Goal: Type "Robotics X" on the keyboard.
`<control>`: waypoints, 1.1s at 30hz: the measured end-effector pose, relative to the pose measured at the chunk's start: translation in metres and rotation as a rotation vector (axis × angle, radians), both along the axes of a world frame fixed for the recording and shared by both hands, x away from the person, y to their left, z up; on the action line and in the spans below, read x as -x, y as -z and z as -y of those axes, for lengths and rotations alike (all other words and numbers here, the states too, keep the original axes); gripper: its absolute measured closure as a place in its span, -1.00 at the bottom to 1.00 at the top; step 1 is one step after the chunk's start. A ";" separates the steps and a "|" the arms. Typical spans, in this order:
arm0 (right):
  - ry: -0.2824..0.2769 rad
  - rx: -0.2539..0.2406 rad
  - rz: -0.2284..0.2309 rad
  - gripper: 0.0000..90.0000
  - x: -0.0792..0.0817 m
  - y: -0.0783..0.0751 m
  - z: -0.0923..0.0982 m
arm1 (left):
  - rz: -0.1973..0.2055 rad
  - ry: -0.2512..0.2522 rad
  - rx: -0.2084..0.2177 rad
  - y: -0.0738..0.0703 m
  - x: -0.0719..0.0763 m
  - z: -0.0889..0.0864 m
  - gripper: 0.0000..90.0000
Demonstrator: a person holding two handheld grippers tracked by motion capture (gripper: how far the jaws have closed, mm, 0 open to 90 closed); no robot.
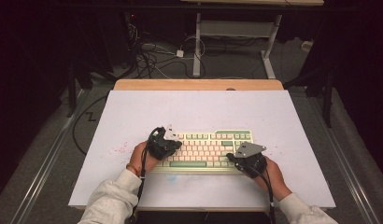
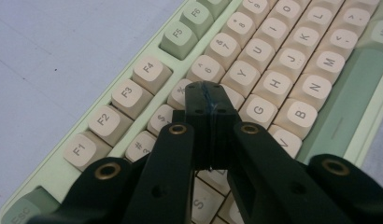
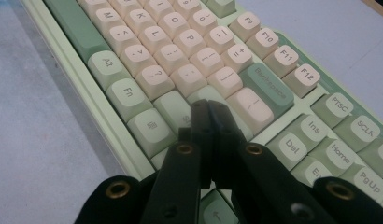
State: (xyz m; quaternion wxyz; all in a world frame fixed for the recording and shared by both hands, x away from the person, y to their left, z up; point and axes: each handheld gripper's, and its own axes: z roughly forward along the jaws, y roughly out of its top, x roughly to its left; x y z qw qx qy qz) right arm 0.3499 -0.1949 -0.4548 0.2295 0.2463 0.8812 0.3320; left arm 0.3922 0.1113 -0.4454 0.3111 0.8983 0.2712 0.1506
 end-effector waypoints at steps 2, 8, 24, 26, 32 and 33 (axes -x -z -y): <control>0.003 0.000 -0.001 1.00 0.000 0.000 0.000 | 0.001 -0.003 -0.001 0.000 0.000 0.001 0.95; 0.000 0.006 0.003 1.00 0.001 -0.001 -0.001 | 0.007 0.002 -0.022 0.002 0.002 0.002 0.95; 0.010 -0.069 0.071 1.00 0.009 -0.023 0.009 | 0.136 -0.022 0.050 -0.019 0.017 -0.013 0.95; 0.012 -0.071 0.075 1.00 0.009 -0.024 0.010 | 0.150 -0.023 0.058 -0.021 0.019 -0.015 0.95; 0.016 -0.093 0.091 1.00 0.012 -0.031 0.014 | 0.188 -0.025 0.075 -0.026 0.026 -0.021 0.95; 0.017 -0.097 0.090 1.00 0.012 -0.032 0.015 | 0.194 -0.024 0.080 -0.027 0.028 -0.022 0.94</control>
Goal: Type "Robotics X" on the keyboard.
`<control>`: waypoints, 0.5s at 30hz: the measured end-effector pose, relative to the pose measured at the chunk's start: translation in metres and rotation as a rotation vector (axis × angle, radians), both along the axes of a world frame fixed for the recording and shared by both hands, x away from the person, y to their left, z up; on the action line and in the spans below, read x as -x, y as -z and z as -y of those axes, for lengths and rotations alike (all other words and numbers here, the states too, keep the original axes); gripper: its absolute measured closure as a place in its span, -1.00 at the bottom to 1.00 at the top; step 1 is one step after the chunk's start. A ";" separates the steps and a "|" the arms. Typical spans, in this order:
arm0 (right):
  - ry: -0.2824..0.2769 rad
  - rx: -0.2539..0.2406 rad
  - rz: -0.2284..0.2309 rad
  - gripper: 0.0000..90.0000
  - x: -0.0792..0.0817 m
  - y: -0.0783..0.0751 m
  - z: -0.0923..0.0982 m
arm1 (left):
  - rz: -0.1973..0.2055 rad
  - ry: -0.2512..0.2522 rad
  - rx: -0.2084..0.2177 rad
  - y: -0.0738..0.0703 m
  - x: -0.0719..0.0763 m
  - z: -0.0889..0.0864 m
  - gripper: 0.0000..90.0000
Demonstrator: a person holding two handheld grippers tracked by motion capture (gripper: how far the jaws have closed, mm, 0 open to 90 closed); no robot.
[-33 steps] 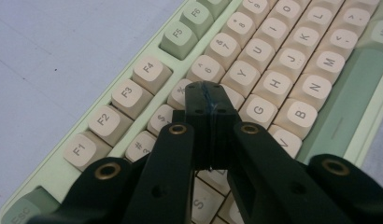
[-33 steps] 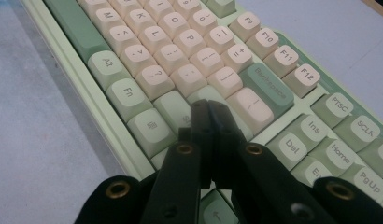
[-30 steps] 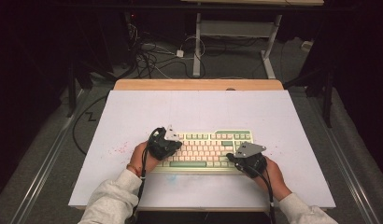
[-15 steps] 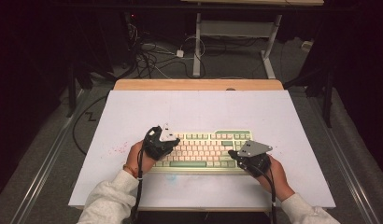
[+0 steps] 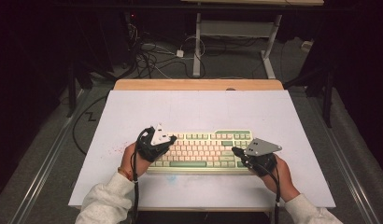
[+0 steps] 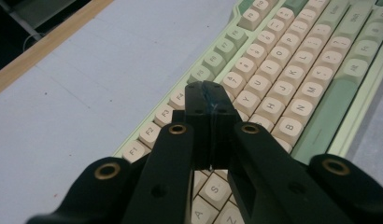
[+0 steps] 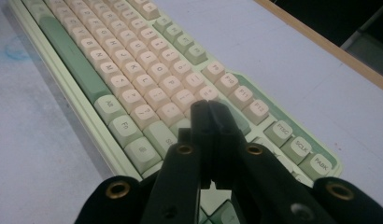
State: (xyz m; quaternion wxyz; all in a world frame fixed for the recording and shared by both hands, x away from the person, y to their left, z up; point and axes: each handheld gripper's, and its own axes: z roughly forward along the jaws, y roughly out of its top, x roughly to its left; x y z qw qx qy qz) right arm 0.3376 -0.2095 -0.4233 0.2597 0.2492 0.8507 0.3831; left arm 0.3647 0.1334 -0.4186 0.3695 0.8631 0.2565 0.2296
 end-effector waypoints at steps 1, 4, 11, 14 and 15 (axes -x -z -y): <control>0.000 -0.001 0.003 1.00 0.000 -0.001 0.000 | 0.007 0.001 0.004 -0.001 0.001 -0.001 0.95; 0.000 -0.010 0.007 1.00 0.001 -0.003 0.002 | 0.026 0.001 0.015 -0.003 0.005 -0.004 0.94; 0.006 -0.028 0.006 1.00 0.001 -0.005 0.005 | 0.064 -0.002 0.018 -0.001 0.008 -0.011 0.94; 0.007 -0.025 0.006 1.00 0.001 -0.005 0.005 | 0.077 0.008 0.001 0.002 0.010 -0.013 0.84; 0.008 -0.027 0.005 1.00 0.000 -0.005 0.005 | 0.076 0.010 0.006 0.002 0.010 -0.015 0.84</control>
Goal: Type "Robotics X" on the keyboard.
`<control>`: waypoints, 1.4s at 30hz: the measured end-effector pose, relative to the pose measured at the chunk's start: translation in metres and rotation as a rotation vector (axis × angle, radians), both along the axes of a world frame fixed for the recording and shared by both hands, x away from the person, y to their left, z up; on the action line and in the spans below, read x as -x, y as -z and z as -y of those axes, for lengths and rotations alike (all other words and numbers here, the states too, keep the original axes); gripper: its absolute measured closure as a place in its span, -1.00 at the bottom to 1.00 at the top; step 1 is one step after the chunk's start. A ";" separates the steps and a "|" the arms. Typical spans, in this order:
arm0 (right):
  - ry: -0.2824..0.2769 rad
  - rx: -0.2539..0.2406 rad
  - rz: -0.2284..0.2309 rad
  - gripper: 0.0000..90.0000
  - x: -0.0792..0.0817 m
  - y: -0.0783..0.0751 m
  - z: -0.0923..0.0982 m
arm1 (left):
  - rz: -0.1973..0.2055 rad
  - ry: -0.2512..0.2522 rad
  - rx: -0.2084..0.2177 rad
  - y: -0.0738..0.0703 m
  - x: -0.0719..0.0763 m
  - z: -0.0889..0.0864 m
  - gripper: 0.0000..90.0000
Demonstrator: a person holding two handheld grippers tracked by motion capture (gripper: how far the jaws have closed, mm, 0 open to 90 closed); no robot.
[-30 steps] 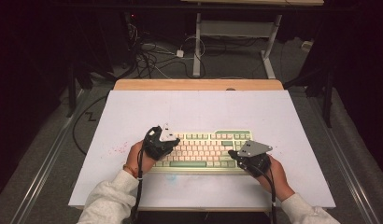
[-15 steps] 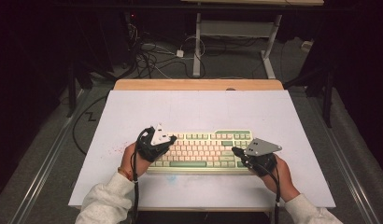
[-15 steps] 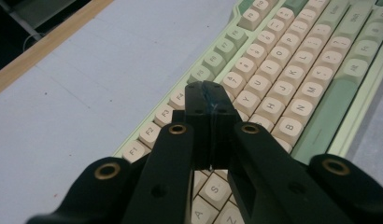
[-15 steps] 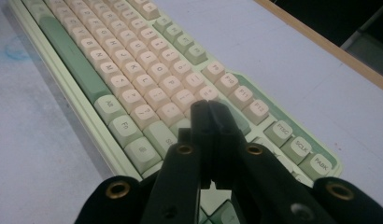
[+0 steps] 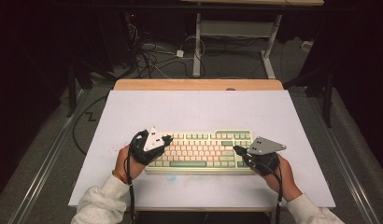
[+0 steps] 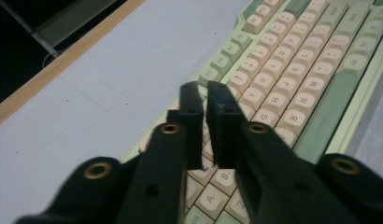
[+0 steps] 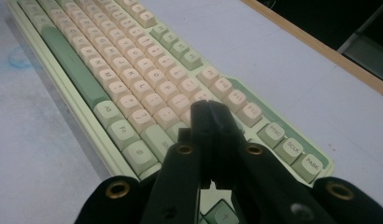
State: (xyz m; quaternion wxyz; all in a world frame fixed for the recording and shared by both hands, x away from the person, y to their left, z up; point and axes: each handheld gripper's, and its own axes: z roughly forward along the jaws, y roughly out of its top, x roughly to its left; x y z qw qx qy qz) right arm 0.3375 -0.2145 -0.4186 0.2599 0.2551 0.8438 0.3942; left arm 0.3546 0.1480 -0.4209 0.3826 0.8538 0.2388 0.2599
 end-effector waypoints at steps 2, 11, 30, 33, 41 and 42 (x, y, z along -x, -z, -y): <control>0.000 -0.001 0.000 1.00 -0.001 0.000 0.001 | 0.017 0.005 0.007 0.000 0.002 -0.003 0.86; 0.010 -0.009 0.002 1.00 -0.002 -0.002 0.002 | 0.028 -0.001 0.024 0.001 0.012 -0.013 0.86; 0.013 0.001 -0.006 1.00 -0.010 -0.001 0.000 | 0.025 -0.024 0.029 0.007 0.025 -0.031 0.85; 0.007 0.002 -0.008 1.00 -0.011 -0.001 -0.002 | 0.021 -0.028 0.027 0.008 0.027 -0.034 0.85; -0.018 0.019 -0.021 1.00 -0.016 -0.001 -0.012 | 0.015 -0.033 0.033 0.010 0.032 -0.041 0.85; -0.019 0.019 -0.021 1.00 -0.016 0.000 -0.013 | 0.014 -0.035 0.036 0.010 0.033 -0.042 0.85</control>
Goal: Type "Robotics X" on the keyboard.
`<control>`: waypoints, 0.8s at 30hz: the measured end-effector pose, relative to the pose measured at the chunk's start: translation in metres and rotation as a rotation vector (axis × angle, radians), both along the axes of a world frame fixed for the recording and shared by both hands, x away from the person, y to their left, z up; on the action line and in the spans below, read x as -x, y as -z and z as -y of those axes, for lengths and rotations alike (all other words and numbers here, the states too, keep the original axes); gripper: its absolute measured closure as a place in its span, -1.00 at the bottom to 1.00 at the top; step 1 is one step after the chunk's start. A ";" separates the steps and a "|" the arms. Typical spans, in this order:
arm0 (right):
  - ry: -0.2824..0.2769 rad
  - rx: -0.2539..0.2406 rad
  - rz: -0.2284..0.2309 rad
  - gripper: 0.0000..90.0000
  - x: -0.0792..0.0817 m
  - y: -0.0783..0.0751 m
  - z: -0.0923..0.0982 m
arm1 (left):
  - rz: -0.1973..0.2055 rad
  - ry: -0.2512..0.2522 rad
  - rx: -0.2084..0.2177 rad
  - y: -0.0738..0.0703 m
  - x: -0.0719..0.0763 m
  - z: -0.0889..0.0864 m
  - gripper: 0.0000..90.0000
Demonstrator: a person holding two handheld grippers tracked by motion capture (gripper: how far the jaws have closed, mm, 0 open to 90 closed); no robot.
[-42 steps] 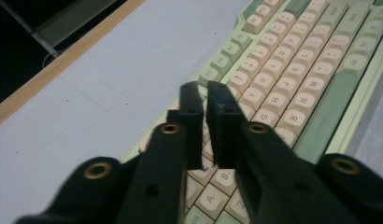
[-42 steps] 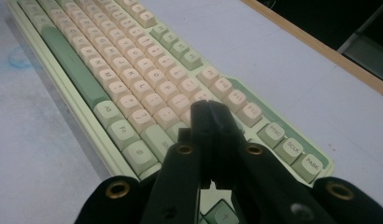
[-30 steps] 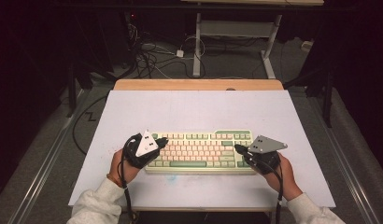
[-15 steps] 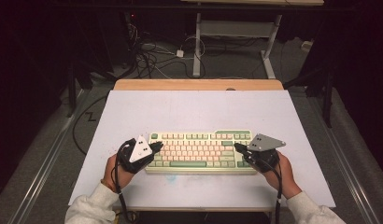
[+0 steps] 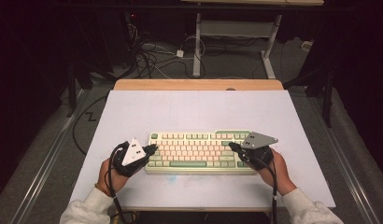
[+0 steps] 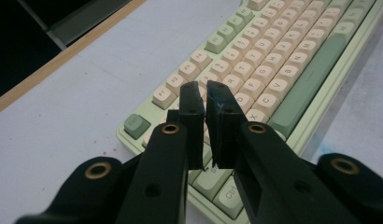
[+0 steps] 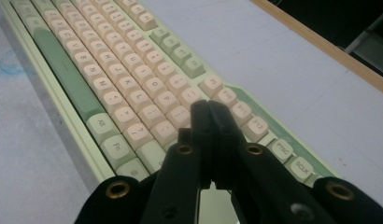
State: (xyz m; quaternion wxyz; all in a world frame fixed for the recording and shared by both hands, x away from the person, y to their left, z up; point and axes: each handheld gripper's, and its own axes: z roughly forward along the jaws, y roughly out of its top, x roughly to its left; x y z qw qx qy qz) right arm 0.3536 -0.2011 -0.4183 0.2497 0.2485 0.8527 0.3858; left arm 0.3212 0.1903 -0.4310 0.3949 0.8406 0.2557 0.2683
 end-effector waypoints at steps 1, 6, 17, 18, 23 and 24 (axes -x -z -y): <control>-0.005 0.003 -0.002 1.00 0.000 0.000 -0.002 | -0.002 -0.001 0.000 0.000 0.000 -0.001 0.85; -0.019 0.007 -0.008 1.00 -0.002 0.000 -0.009 | -0.009 -0.006 0.000 0.002 0.003 -0.006 0.86; -0.047 0.010 -0.012 1.00 -0.007 0.003 -0.026 | -0.032 -0.015 0.005 0.008 0.009 -0.014 0.86; -0.051 0.010 -0.014 1.00 -0.007 0.003 -0.027 | -0.033 -0.013 0.003 0.008 0.010 -0.014 0.86; -0.068 0.015 -0.020 1.00 -0.009 0.005 -0.035 | -0.044 -0.011 0.000 0.011 0.011 -0.014 0.86; -0.071 0.016 -0.021 1.00 -0.009 0.005 -0.036 | -0.046 -0.010 0.000 0.011 0.012 -0.014 0.86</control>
